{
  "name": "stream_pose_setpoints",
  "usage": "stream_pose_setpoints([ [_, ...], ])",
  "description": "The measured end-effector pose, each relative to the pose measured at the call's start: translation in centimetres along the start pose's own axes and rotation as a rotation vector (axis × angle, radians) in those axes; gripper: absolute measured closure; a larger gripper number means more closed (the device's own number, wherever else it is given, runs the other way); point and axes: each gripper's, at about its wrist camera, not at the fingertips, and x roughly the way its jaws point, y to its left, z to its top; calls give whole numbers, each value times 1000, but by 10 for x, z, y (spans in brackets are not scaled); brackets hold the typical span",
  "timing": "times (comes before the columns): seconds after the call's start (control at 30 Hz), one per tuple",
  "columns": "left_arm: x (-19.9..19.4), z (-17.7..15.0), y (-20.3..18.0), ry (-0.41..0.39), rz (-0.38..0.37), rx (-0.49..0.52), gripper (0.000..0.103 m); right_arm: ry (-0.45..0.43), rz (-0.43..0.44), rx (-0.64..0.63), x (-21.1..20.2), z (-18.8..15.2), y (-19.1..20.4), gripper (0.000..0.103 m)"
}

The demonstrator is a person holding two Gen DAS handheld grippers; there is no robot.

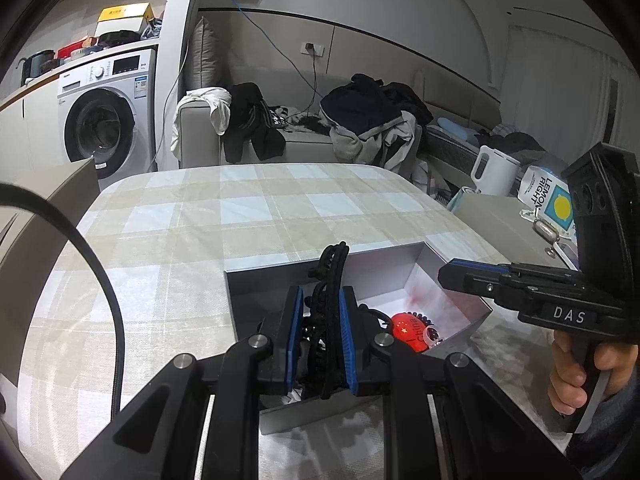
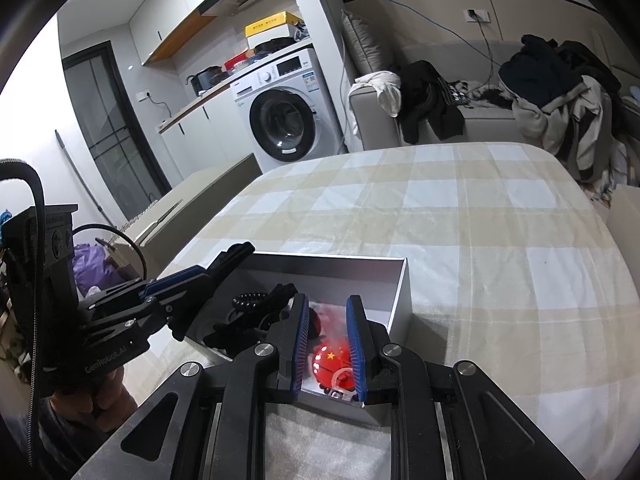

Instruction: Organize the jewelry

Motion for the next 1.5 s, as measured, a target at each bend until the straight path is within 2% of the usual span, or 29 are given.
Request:
stream_pose_setpoints([
  [0.37,0,1,5,3,-10,-32,89,-7,2,-2,-4,0,1,84],
  [0.5,-6,1,5,-12,-2,-25,71,-10,2,-2,-6,0,0,81],
  [0.57,-8,1,5,-19,-5,-27,68,-11,-2,-1,-8,0,0,80],
  [0.6,-9,1,5,-19,-3,-26,61,-12,-6,-3,-8,0,0,77],
  [0.63,-10,1,4,-18,2,-23,53,-13,-10,-7,-9,0,1,73],
  [0.67,-12,0,4,-17,6,-22,49,-11,-11,-11,-9,-1,1,71],
  [0.7,-14,-1,4,-20,5,-23,43,-12,-11,-18,-10,-3,2,65],
  [0.77,-17,-3,2,-25,8,-23,31,-17,-16,-33,-13,-5,4,51],
  [0.8,-19,-4,2,-26,17,-21,22,-22,-15,-41,-14,-6,5,39],
  [0.83,-20,-5,1,-30,23,-18,20,-27,-14,-51,-16,-7,6,26],
  [0.9,-26,-8,-2,-56,24,-3,18,-25,-14,-63,-21,-9,8,15],
  [0.93,-28,-9,-2,-62,29,4,10,-22,-12,-63,-21,-10,8,11],
  [1.0,-31,-11,-4,-73,55,9,1,-29,-6,-62,-26,-12,8,3],
  [1.03,-33,-12,-4,-86,60,10,1,-42,-6,-62,-28,-13,8,0],
  [1.23,-35,-17,1,-100,77,-13,1,-99,-21,-83,-37,-23,10,0],
  [1.5,-34,-23,-2,-136,106,-3,1,-114,-31,-102,-35,-27,14,0],
])
